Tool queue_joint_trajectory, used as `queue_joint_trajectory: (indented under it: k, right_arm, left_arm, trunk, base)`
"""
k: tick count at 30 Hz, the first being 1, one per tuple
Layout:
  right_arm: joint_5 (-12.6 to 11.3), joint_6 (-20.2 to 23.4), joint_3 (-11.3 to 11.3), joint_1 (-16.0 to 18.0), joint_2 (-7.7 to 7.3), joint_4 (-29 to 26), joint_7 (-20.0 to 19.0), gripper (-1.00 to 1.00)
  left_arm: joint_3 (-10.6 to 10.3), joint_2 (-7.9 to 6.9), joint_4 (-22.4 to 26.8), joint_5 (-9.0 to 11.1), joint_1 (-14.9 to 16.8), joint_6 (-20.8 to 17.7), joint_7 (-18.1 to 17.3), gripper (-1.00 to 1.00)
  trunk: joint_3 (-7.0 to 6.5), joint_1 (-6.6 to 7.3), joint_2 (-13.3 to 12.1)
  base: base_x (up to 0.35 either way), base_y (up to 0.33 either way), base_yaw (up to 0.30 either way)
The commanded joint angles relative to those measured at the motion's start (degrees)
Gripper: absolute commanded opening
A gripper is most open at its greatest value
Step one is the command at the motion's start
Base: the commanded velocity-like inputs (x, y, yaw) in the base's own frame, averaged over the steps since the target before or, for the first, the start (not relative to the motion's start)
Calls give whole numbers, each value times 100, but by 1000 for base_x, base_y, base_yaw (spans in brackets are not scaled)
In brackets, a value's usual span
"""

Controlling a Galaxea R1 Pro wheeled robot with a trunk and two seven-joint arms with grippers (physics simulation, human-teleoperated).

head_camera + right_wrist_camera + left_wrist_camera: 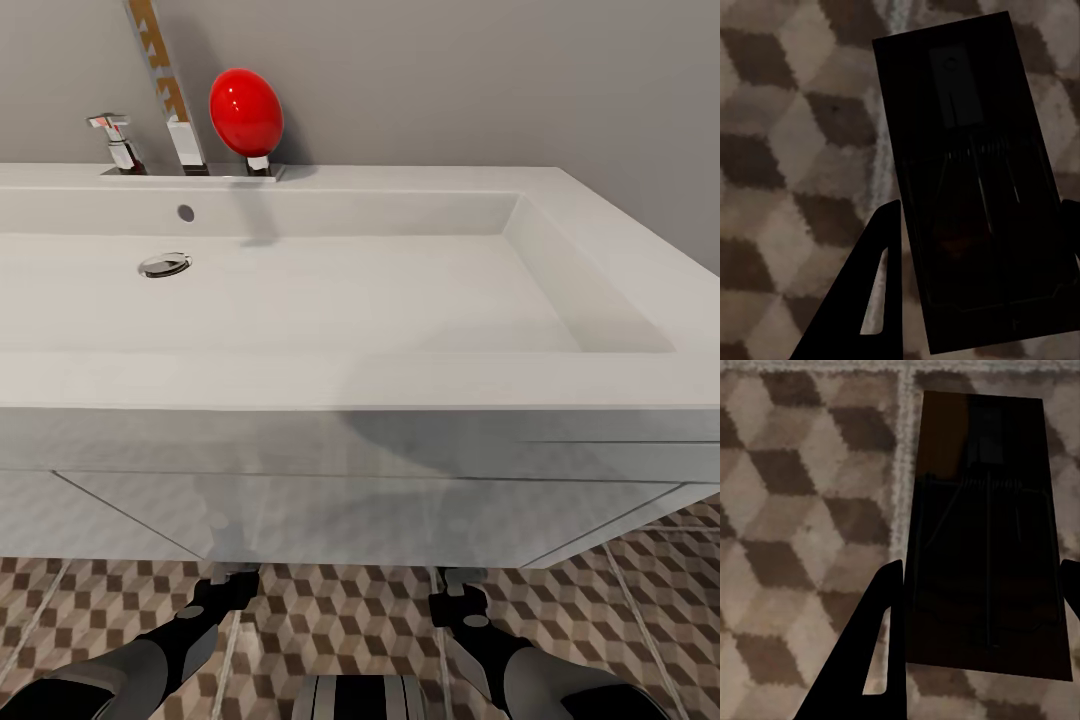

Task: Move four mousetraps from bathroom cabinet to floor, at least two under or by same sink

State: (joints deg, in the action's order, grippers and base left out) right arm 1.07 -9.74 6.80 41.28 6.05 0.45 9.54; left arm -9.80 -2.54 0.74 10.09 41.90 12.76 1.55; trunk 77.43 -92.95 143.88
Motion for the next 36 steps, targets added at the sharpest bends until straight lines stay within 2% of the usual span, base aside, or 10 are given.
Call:
queue_joint_trajectory:
  k: [1, 15, 16, 36]
  right_arm:
    - [0, -11, 41, 3, 2, 7, 22, -100]
    - [5, -11, 41, 3, 2, 7, 0, -100]
    - [4, -11, 41, 3, 2, 7, -1, 100]
    - [7, -11, 41, 3, -7, 7, -5, 100]
  left_arm:
    - [-51, 0, -3, 37, 2, 17, 21, -100]
    - [-49, -1, -3, 37, 2, 11, 21, -100]
    - [-49, -1, -3, 37, 2, 10, 21, -100]
    - [-49, 5, -3, 37, 2, 16, 21, -100]
  trunk:
    - [4, 1, 1]
    - [4, 1, 1]
    - [4, 1, 1]
    - [4, 1, 1]
  base:
    - [0, 0, 0]
    - [0, 0, 0]
    - [0, 0, 0]
    - [0, 0, 0]
